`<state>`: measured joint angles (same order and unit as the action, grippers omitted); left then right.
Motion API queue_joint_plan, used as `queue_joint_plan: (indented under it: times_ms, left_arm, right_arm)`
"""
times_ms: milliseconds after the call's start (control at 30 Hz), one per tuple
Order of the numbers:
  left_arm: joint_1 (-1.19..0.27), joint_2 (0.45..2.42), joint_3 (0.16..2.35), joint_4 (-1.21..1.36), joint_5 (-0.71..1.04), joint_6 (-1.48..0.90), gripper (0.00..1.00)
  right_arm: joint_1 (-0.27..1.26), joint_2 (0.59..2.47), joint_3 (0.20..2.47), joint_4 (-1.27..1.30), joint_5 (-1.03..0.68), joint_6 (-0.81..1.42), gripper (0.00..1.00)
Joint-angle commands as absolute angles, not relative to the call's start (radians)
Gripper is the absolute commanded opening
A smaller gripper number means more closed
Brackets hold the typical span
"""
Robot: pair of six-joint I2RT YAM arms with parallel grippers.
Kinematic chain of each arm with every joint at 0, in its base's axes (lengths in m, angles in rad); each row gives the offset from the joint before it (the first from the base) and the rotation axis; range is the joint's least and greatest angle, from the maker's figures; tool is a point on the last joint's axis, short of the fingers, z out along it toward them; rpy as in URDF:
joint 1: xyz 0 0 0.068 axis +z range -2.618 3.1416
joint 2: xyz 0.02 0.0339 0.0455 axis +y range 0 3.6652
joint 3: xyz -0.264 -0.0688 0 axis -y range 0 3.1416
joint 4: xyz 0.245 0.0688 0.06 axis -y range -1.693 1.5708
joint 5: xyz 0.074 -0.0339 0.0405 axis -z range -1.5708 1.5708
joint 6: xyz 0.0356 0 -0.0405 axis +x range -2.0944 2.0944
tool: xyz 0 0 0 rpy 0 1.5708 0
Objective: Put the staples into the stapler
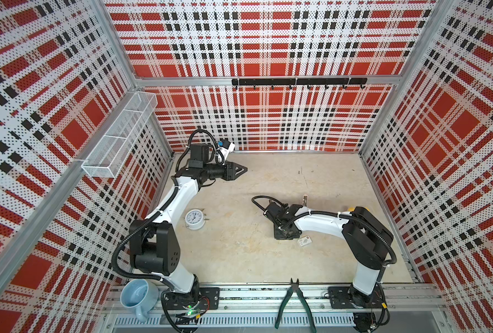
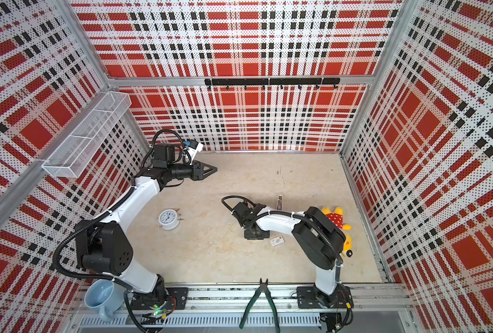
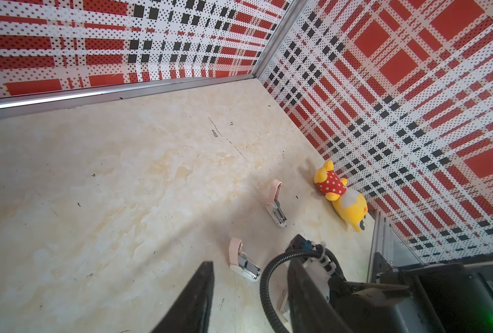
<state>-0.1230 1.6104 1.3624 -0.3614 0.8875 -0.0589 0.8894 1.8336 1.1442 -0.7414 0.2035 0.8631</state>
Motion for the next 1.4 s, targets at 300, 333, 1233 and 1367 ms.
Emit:
queue_joint_plan:
  times_ms: [300,333,1233,1367]
  left_arm:
    - [-0.112,1.575,1.393,-0.426,0.863,-0.031,0.45]
    - [-0.111,1.574,1.393,-0.427,0.862,-0.031,0.45]
    - [-0.111,1.593,1.446,-0.501,0.846,0.016,0.45]
    - [-0.110,1.602,1.457,-0.504,0.844,0.015,0.46]
  right_arm:
    - [0.889,1.766,1.163,-0.761,0.234,0.781,0.12]
    - [0.888,1.760,1.165,-0.764,0.236,0.778,0.12]
    - [0.730,1.659,1.138,-0.620,0.305,0.695,0.14]
    - [0.678,1.623,1.110,-0.603,0.312,0.674,0.15]
